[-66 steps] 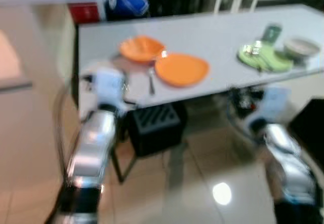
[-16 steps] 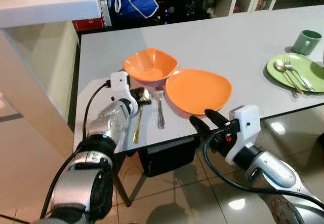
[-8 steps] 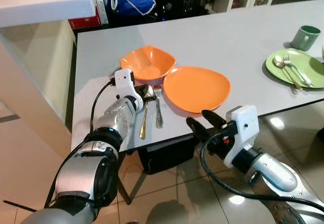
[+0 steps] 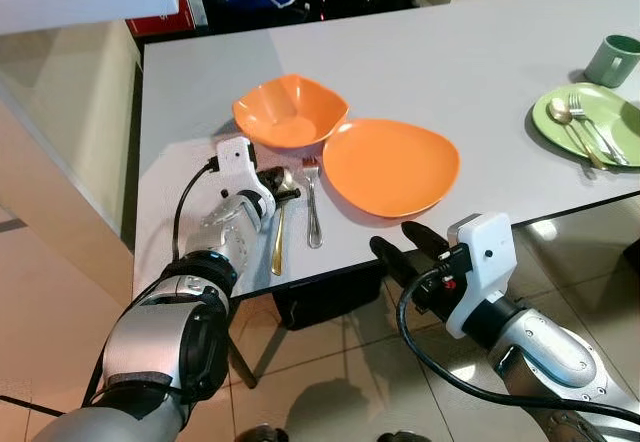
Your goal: Setting the table
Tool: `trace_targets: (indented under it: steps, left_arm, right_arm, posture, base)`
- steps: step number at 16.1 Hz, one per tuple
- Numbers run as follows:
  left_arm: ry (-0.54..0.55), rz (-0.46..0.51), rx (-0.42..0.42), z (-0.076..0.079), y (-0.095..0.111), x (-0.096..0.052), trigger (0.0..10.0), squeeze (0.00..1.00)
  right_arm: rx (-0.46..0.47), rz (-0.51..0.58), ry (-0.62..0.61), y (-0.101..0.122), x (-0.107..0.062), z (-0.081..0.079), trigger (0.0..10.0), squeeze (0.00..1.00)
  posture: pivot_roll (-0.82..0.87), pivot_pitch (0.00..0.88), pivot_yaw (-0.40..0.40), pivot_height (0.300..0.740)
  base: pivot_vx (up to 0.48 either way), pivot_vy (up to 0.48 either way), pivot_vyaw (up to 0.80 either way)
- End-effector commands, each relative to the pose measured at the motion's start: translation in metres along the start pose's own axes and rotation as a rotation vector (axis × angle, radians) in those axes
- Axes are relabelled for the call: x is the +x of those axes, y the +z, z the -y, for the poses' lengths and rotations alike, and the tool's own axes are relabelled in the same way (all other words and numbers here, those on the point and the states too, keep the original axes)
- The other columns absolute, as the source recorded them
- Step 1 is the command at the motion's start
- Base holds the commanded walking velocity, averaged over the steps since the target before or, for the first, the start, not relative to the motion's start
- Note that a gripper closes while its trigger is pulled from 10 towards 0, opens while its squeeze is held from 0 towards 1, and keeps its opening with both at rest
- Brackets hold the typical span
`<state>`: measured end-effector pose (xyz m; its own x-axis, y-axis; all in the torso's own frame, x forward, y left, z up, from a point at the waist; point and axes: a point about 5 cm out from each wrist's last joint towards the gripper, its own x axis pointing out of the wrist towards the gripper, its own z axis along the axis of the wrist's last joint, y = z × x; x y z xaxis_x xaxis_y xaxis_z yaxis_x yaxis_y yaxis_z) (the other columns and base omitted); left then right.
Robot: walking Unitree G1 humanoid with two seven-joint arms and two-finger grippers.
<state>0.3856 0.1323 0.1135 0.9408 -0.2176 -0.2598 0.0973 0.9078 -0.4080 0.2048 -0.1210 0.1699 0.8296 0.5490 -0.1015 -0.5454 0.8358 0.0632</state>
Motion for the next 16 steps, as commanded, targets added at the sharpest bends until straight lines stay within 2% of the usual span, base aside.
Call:
trace_targets:
  steps: [1, 12, 16]
  left_arm:
    - [-0.008, 0.019, -0.01, 0.002, 0.005, 0.001, 10.0, 0.0]
    - [-0.071, 0.046, 0.031, 0.019, 0.014, 0.006, 10.0, 0.0]
    - [-0.028, 0.07, 0.055, 0.014, 0.017, 0.005, 10.0, 0.0]
  right_arm:
    - [-0.003, 0.001, 0.002, 0.002, -0.003, -0.002, 10.0, 0.0]
    - [-0.018, 0.004, -0.026, 0.005, -0.009, -0.006, 10.0, 0.0]
    - [-0.015, -0.008, -0.029, 0.005, -0.015, -0.009, 10.0, 0.0]
  posture:
    - [-0.19, 0.121, 0.055, 0.74]
    - [-0.25, 0.116, 0.099, 0.74]
    - [-0.27, 0.13, 0.087, 0.74]
  base:
    - [0.0, 0.0, 0.0]
    - [0.0, 0.0, 0.0]
    - [0.0, 0.0, 0.0]
